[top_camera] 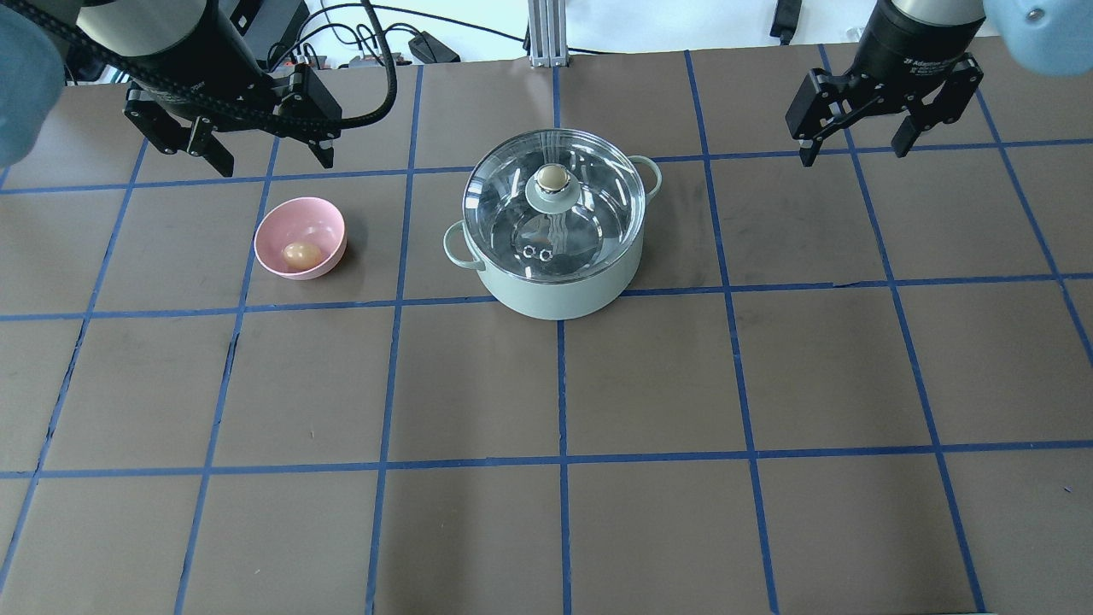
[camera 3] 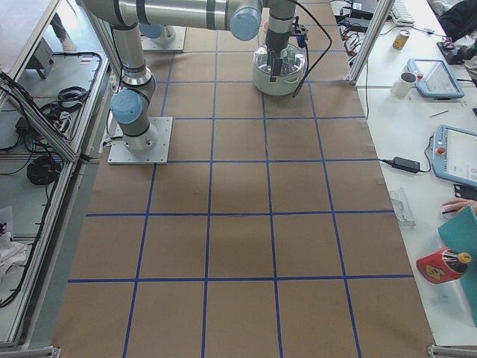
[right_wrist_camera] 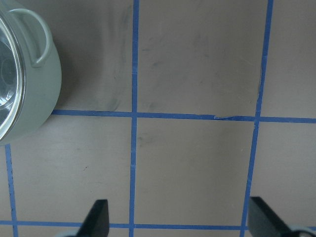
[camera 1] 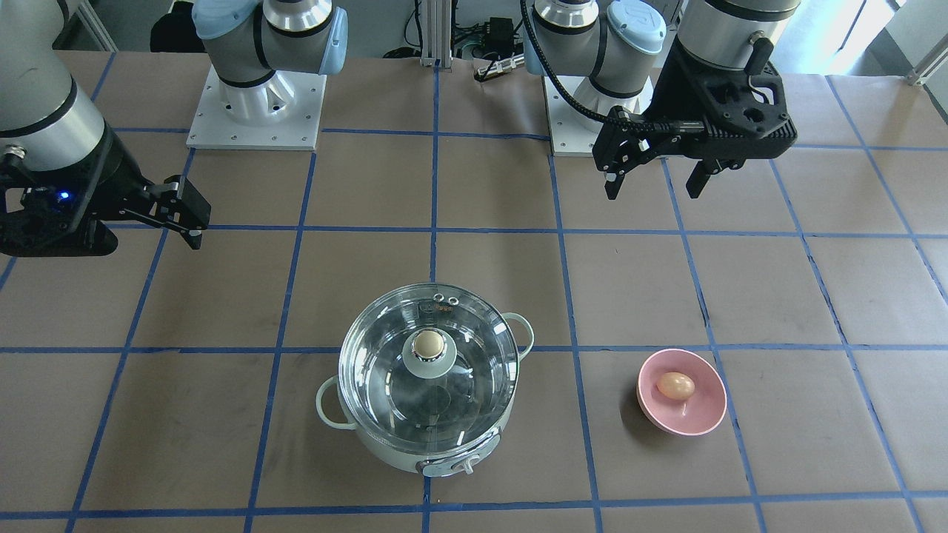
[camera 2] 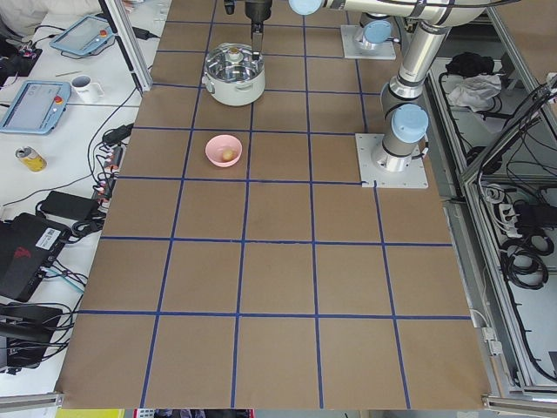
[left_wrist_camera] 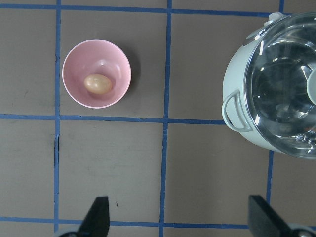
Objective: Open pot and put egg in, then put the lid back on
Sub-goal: 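Move the left gripper over the pink bowl while the right gripper reaches the lid knob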
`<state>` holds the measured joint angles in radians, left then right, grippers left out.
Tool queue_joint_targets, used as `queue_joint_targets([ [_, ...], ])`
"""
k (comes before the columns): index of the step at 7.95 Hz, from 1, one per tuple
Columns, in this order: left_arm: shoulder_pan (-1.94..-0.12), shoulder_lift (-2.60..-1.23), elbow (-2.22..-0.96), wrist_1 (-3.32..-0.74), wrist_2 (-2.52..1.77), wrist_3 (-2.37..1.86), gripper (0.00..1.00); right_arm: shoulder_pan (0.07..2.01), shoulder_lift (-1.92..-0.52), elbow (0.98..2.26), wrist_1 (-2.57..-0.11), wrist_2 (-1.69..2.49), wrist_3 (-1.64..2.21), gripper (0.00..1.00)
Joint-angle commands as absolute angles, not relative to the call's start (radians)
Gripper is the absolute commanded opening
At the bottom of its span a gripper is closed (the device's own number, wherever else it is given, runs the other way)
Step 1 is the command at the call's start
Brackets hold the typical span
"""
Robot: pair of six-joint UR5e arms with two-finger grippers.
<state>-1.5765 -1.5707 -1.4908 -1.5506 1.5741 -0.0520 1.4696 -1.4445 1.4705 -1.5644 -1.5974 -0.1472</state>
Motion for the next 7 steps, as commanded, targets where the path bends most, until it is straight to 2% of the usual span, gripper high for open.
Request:
queue_joint_targets([
  [1,-1.572,-1.578,-1.491,-1.537,1.577,-0.052,1.00,1.471,-1.450,1.476,-1.563,-1.594,-0.137,1.00],
  [4,-1.465,-1.641,-1.499,-1.528,1.572,-0.067,1.00,1.471,-1.453,1.488,-1.562,-1.592,0.022,1.00],
  [7,-1.454,-1.756,-1.555,-1.232,1.575,-0.232,1.00,1.706,-1.395,1.473,-1.724,-1.678,0.081,1.00],
])
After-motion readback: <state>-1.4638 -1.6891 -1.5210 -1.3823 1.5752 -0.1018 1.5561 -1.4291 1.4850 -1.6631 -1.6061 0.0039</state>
